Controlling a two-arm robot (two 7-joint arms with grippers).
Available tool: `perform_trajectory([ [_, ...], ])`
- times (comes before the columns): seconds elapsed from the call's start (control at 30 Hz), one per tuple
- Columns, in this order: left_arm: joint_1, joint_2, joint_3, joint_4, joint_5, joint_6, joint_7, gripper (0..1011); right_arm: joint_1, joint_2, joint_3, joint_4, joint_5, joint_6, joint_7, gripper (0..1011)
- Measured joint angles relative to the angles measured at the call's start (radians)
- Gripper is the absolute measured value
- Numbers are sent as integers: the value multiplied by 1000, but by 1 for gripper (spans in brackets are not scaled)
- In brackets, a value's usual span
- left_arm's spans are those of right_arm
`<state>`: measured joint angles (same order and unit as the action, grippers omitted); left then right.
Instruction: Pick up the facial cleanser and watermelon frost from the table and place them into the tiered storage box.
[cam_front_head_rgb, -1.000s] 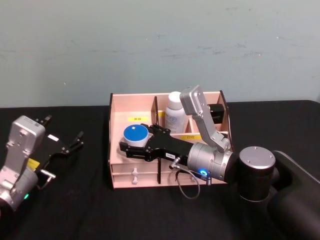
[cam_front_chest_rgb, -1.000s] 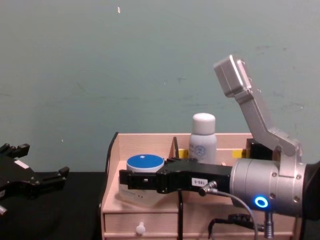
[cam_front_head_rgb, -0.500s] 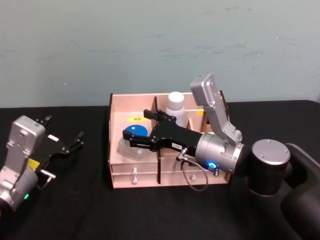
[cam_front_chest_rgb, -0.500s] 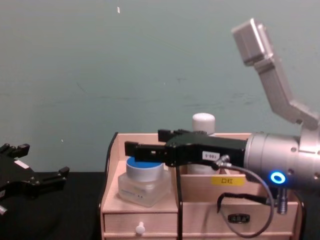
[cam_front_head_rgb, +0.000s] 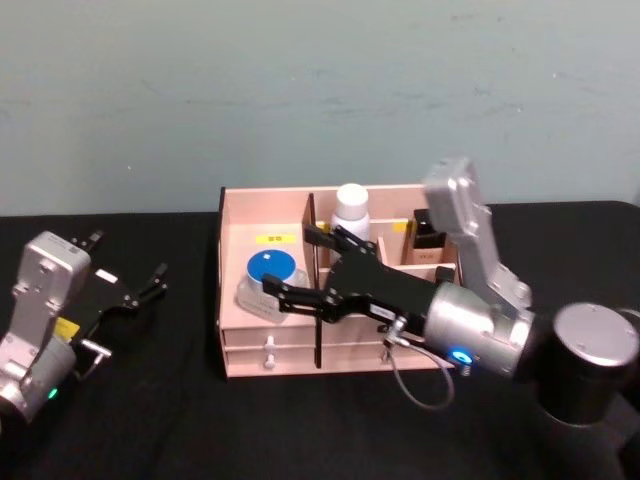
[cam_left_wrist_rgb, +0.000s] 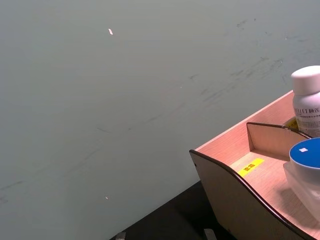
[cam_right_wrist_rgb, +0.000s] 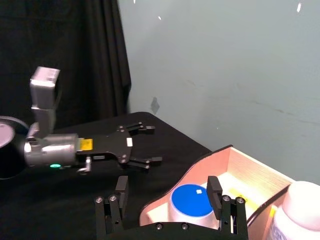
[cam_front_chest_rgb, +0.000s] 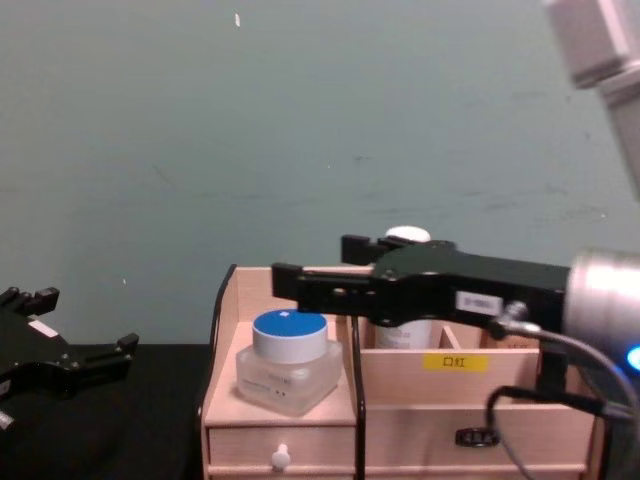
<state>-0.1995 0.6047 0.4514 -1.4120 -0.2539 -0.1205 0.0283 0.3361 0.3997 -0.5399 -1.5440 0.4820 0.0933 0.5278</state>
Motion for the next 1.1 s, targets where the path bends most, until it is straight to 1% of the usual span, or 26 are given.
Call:
perform_trajectory([
  [0.07, 0, 0, 0, 0, 0, 0, 0, 1010, -29, 23, 10, -36, 8, -5, -5, 1002],
  [0.1, 0, 0, 0, 0, 0, 0, 0, 1010, -58, 45, 24, -72, 17, -11, -11, 1002],
  [0.23, 0, 0, 0, 0, 0, 0, 0, 1010, -125, 93, 60, -136, 36, -29, -26, 1002],
  [0.33, 0, 0, 0, 0, 0, 0, 0, 1010, -210, 150, 120, -201, 59, -55, -52, 1002],
  [0.43, 0, 0, 0, 0, 0, 0, 0, 1010, -261, 180, 159, -233, 72, -74, -68, 1002],
  [0.47, 0, 0, 0, 0, 0, 0, 0, 1010, -296, 198, 189, -250, 82, -87, -78, 1002],
  [0.5, 0, 0, 0, 0, 0, 0, 0, 1009, -314, 207, 204, -258, 87, -94, -83, 1002],
  [0.53, 0, 0, 0, 0, 0, 0, 0, 1010, -344, 219, 233, -268, 94, -107, -93, 1002],
  [0.63, 0, 0, 0, 0, 0, 0, 0, 1010, -382, 235, 275, -276, 100, -123, -107, 1002],
  [0.67, 0, 0, 0, 0, 0, 0, 0, 1010, -402, 241, 301, -277, 103, -132, -115, 1002],
  [0.7, 0, 0, 0, 0, 0, 0, 0, 1010, -410, 243, 313, -277, 104, -136, -120, 1002],
  [0.73, 0, 0, 0, 0, 0, 0, 0, 1010, -422, 246, 335, -275, 108, -142, -126, 1002],
  [0.87, 0, 0, 0, 0, 0, 0, 0, 1010, -427, 242, 380, -247, 114, -153, -138, 1002],
  [0.93, 0, 0, 0, 0, 0, 0, 0, 1010, -420, 237, 389, -232, 114, -153, -141, 1002],
  [0.97, 0, 0, 0, 0, 0, 0, 0, 1010, -407, 232, 395, -214, 114, -153, -144, 1002],
  [1.07, 0, 0, 0, 0, 0, 0, 0, 1010, -385, 220, 399, -185, 113, -149, -144, 1002],
  [1.1, 0, 0, 0, 0, 0, 0, 0, 1010, -367, 211, 399, -166, 109, -146, -144, 1002],
])
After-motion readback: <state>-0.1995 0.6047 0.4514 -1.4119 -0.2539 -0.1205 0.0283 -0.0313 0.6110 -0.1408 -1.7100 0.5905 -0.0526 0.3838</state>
